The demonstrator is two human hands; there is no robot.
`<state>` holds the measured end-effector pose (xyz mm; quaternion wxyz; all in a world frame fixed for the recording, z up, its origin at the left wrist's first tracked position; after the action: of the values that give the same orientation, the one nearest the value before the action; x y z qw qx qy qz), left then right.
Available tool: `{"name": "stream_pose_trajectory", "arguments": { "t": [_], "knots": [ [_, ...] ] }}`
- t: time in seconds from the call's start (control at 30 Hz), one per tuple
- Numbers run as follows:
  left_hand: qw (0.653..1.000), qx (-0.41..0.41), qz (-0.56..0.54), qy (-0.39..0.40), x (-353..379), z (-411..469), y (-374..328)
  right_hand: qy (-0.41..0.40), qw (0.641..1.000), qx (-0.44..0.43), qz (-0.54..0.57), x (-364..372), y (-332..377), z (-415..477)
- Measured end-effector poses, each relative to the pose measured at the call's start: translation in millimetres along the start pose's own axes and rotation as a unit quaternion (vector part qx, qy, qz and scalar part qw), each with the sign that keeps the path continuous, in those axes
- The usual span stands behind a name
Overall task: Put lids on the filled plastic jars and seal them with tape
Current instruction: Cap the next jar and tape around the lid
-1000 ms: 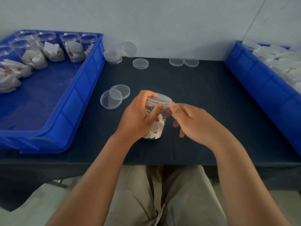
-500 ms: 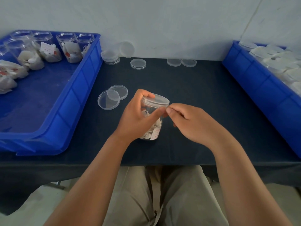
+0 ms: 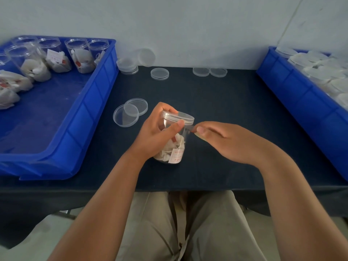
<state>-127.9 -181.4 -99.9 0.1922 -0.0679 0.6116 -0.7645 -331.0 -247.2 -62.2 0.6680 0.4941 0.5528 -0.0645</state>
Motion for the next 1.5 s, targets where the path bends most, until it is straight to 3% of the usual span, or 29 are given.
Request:
{"name": "stream_pose_trajectory", "arguments": {
  "t": [0.2, 0.47, 0.67, 0.8, 0.9, 1.0, 1.17, 1.27, 1.37, 1.5],
  "knots": [
    [0.999, -0.012, -0.033, 0.029, 3, 4, 2, -0.037, 0.998, 0.004, -0.047, -13, -14, 2],
    [0.994, -0.007, -0.079, 0.076, 4, 1, 7, -0.057, 0.998, 0.009, -0.016, 2, -20, 10],
    [0.967, -0.093, -0.19, 0.141, 12, -1, 22, -0.064, 0.998, -0.005, -0.006, 16, -7, 9],
    [0.968, -0.149, -0.18, 0.095, 10, -4, 34, -0.112, 0.993, -0.014, -0.033, 24, 1, 4],
    [0.993, -0.098, -0.027, 0.057, 2, -5, 26, -0.15, 0.988, -0.016, -0.043, 26, 2, -1],
    [0.996, -0.043, 0.074, 0.0, -8, -7, 10, -0.171, 0.984, -0.013, -0.047, 27, 3, -6],
    [0.99, -0.101, 0.101, 0.015, -3, -19, -3, -0.213, 0.974, -0.023, -0.073, 30, 16, -15],
    [0.984, -0.09, 0.146, -0.04, 7, -28, -15, -0.218, 0.972, -0.032, -0.087, 36, 26, -20],
    [0.984, -0.059, 0.143, -0.092, 7, -33, -17, -0.197, 0.978, -0.026, -0.067, 35, 26, -18],
    [0.987, -0.068, 0.1, -0.104, -7, -31, -15, -0.068, 0.996, -0.057, 0.011, 33, 17, -17]
  ]
}}
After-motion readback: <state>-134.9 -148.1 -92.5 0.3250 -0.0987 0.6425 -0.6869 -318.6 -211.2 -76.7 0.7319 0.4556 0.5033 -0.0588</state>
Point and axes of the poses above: each hand's wrist, its own z-axis towards the middle knuckle, its own x-axis out of the palm, y = z × x, the point moved 5 cm from there along z, towards the middle knuckle, and after that the axes turned 6 degrees about -y, right-handed, at the moved point
